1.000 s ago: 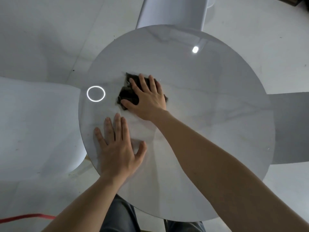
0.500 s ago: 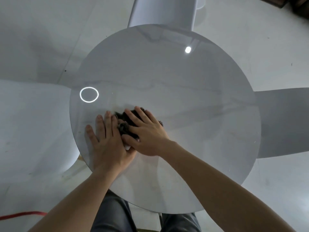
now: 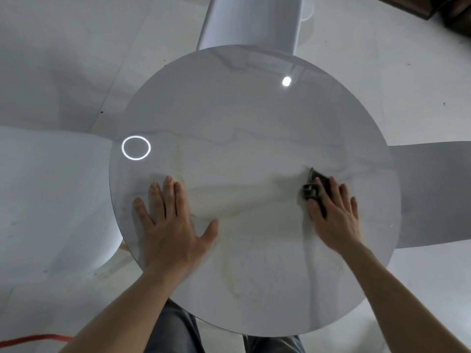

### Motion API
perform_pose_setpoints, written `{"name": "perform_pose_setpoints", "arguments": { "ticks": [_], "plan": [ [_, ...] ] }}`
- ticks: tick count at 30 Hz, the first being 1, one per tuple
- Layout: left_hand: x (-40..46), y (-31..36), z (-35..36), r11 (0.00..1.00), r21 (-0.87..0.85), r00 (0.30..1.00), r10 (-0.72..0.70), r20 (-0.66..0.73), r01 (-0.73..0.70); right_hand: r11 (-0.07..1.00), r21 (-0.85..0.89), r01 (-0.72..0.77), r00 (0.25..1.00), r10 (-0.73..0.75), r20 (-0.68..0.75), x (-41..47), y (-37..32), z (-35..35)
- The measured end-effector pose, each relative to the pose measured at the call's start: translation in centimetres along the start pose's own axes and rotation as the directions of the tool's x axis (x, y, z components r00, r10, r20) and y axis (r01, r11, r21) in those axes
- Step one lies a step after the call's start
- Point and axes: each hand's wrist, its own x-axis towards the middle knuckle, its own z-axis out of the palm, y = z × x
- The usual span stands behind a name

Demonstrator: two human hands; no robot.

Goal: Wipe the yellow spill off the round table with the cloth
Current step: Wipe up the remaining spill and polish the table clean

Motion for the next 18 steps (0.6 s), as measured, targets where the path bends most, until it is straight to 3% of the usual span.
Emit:
{"name": "perform_pose_setpoints", "arguments": {
  "ticks": [5, 10, 14, 18],
  "plan": [
    [0.2, -0.1, -0.1, 1.0, 0.017, 1.0, -0.002, 0.029, 0.002, 1.0, 0.026, -0.002, 0.998, 0.004, -0.069, 6.6, -4.1, -1.4],
    [0.3, -0.1, -0.2, 1.0, 0.012, 0.999, 0.006, 0.036, -0.006, 0.958, -0.021, 0.287, 0.956, -0.287, -0.052, 12.6, -15.1, -1.6],
    [0.3, -0.3, -0.3, 1.0, 0.0, 0.999, 0.002, 0.045, -0.002, 0.853, -0.071, 0.516, 0.856, -0.515, 0.038, 14.6, -24.5, -1.3],
    [0.3, -0.2, -0.5, 1.0, 0.007, 0.999, 0.003, 0.046, -0.003, 0.688, -0.147, 0.711, 0.703, -0.7, 0.122, 12.4, -29.9, -0.2]
  ]
}}
